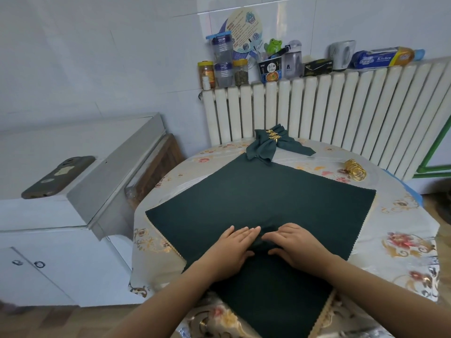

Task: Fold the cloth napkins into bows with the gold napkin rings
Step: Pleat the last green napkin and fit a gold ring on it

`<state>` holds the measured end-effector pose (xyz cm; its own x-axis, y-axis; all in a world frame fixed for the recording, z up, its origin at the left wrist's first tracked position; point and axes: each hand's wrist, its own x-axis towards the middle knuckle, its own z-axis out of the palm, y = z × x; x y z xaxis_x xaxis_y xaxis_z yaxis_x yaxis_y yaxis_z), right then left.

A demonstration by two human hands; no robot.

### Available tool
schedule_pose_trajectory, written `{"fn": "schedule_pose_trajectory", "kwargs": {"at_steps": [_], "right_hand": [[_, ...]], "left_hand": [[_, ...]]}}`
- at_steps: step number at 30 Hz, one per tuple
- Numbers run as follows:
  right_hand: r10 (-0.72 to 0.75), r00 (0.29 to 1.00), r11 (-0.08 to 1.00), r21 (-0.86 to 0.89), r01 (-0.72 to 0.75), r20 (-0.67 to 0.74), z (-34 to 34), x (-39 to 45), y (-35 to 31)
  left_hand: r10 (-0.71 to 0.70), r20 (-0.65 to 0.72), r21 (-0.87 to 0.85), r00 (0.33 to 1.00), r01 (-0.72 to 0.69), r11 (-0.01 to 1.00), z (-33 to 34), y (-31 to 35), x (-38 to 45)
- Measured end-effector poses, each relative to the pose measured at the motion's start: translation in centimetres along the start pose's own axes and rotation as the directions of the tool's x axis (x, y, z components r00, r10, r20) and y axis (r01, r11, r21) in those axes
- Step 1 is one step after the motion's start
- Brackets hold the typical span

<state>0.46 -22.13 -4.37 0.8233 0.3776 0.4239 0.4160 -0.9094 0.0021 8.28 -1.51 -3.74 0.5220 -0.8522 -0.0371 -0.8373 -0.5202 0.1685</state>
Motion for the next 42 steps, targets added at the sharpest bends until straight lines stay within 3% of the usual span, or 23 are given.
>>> {"fn": "schedule_pose_trajectory", "kwargs": {"at_steps": [8,10,13,15,18,23,27,29,32,37,42], "right_hand": [[0.052,0.99,0.994,0.099,-0.039,-0.133,1.0,1.1,1.2],[0.067,0.988,0.994,0.096,-0.054,-0.136,1.2,1.5,1.5],[0.054,0.988,0.995,0.095,-0.04,-0.144,1.9,1.7,1.6],[0.035,0.987,0.994,0.111,-0.018,-0.155,2.2,1.4,1.7],[0.018,0.984,0.992,0.125,0.004,-0.178,2.4,1.1,1.8],[0.007,0.99,0.987,0.158,0.016,-0.143,2.4,1.0,2.1],[0.019,0.994,0.984,0.178,0.0,-0.104,2.3,0.5,2.4],[0.052,0.992,0.981,0.19,-0.029,-0.116,2.3,0.5,2.3],[0.102,0.986,0.975,0.209,-0.073,-0.131,2.7,0.5,1.9],[0.146,0.985,0.969,0.212,-0.124,-0.092,2.4,1.0,1.6],[0.182,0.981,0.965,0.204,-0.167,-0.06,2.3,1.3,1.4]], "left_hand": [[-0.034,-0.126,-0.335,0.991,-0.01,0.942,0.4,-2.5,1.2],[-0.011,-0.073,-0.263,0.997,-0.009,0.965,-0.2,-2.3,1.6],[-0.058,0.03,0.098,0.998,0.055,0.994,-0.8,-1.4,2.3],[-0.073,0.046,0.21,0.996,0.062,0.976,-0.9,-0.1,2.7],[-0.084,0.026,0.062,0.996,0.082,0.995,-0.2,0.8,3.2],[-0.072,-0.251,-0.212,0.965,0.018,0.977,1.2,-0.7,3.2],[-0.27,-0.173,-0.535,0.947,0.139,0.833,0.1,-0.8,3.7],[-0.33,-0.138,-0.588,0.934,0.191,0.786,-0.2,-1.0,4.3],[-0.288,-0.184,-0.488,0.94,0.167,0.857,-0.3,-0.7,4.2],[-0.009,-0.335,-0.149,0.942,-0.043,0.988,1.2,-0.2,3.0],[0.031,-0.134,-0.017,0.991,-0.034,0.999,0.6,-0.5,2.9]]}}
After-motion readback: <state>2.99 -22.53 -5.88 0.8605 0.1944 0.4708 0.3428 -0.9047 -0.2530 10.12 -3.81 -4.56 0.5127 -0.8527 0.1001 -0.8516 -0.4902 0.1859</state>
